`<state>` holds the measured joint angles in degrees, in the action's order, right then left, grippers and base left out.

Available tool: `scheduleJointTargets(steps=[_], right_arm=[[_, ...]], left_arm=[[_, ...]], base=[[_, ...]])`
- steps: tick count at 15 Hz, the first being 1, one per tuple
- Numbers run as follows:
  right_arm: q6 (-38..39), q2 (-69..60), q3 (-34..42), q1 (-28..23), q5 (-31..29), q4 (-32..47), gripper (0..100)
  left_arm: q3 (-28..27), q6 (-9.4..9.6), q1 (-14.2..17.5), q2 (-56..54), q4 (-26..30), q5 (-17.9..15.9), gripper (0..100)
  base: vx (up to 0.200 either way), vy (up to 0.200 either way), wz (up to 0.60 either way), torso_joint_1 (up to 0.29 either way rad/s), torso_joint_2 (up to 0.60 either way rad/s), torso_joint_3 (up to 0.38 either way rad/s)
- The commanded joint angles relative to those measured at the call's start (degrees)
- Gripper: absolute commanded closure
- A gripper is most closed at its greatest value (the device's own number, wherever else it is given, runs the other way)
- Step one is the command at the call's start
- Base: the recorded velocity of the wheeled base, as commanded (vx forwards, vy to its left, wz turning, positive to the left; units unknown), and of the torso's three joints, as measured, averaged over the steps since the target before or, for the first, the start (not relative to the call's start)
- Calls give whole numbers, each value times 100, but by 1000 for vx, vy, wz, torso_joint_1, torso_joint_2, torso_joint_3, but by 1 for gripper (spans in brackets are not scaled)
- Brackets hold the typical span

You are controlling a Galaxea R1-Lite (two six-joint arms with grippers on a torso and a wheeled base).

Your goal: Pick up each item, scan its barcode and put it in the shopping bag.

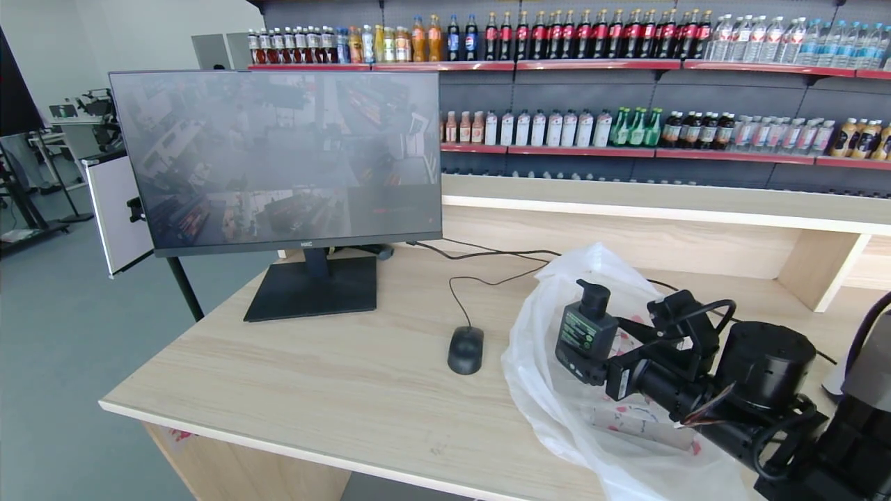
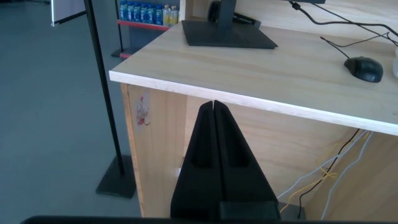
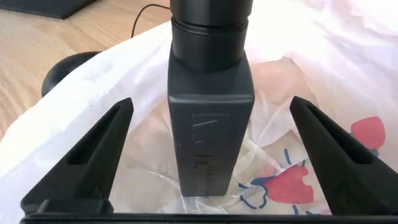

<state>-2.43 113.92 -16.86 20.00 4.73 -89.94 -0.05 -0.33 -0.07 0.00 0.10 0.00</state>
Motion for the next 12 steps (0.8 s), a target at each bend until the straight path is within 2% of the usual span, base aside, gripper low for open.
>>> scheduleJointTargets(steps=[1,5,8,12], right_arm=[[-12,-599,341,3,2,-6,0],[-4,-810,455,3,2,-6,0],[120,-880,271,39,2,-6,0],[207,-916,350,39,2,-6,0]], left_arm=[[5,-2,-1,0,-1,0,100],[5,33,-1,0,-1,0,100],[-4,50,-1,0,-1,-9,100],[-4,33,-1,0,-1,-9,100]], base=[[0,0,0,0,0,0],[0,0,0,0,0,0],[0,0,0,0,0,0],[-200,0,0,7,5,4]])
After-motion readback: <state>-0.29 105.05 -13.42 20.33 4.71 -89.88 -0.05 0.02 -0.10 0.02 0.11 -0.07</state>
